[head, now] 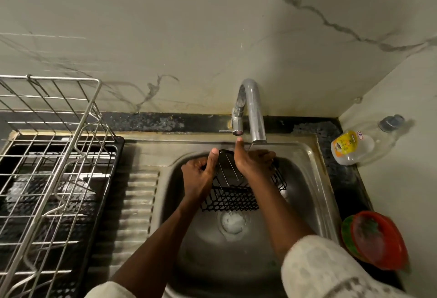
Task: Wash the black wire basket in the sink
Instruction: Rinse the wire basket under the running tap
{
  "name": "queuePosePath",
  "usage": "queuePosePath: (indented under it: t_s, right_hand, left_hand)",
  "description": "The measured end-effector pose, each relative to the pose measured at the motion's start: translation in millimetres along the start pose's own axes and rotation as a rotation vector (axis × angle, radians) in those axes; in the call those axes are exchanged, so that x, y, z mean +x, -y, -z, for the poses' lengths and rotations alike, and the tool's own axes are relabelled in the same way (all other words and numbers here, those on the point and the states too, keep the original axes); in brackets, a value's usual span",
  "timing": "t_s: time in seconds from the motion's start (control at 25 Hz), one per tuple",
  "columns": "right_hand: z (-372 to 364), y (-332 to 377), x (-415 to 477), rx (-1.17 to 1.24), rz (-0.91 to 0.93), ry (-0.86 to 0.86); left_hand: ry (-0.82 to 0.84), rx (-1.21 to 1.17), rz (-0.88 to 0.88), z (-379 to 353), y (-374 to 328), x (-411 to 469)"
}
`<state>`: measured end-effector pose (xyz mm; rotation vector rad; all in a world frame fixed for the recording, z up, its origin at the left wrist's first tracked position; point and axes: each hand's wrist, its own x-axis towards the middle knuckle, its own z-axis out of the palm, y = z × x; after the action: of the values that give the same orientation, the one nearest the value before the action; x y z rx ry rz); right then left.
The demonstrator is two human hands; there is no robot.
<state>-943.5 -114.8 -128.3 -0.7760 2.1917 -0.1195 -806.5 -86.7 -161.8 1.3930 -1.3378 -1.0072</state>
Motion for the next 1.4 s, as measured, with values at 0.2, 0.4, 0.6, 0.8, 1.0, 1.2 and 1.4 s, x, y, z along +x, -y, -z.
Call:
queuePosePath:
  t_s: [0.2, 0.4, 0.6, 0.8, 1.0, 1.2, 1.4]
  right_hand:
    - [-12.9, -11.1, -28.8, 0.015, 0.045, -0.040]
    - [-9.4, -45.7, 13.0, 0.188, -0.080, -0.112]
    - [-2.0, -24.0, -0.2, 0.156, -0.065, -0.094]
    - [-7.9, -26.2, 11.7, 0.097, -0.089, -0.123]
    - [-3.6, -33.1, 9.2, 0.182, -0.069, -0.128]
    - [-24.5, -30.6, -24.5, 0.094, 0.268, -0.144]
    - [-6.4, -41.1, 16.5, 0.227, 0.052, -0.179]
  left_hand:
    - [0.015, -0.048, -0.053, 0.6, 1.4, -11.4]
    - [0.106, 0.036, -0.119, -5.6, -7.4, -22.0]
    - [0.106, 0.064, -0.121, -3.5, 2.3, 1.8]
    - [0.114, 0.118, -0.173, -4.1, 1.5, 7.9]
    - [0.080, 0.139, -0.164, -4.5, 1.1, 1.9]
    - [0.080, 0.116, -0.146, 3.0, 14.0, 4.5]
    - [0.152, 0.087, -0.233, -0.3, 6.8, -1.1]
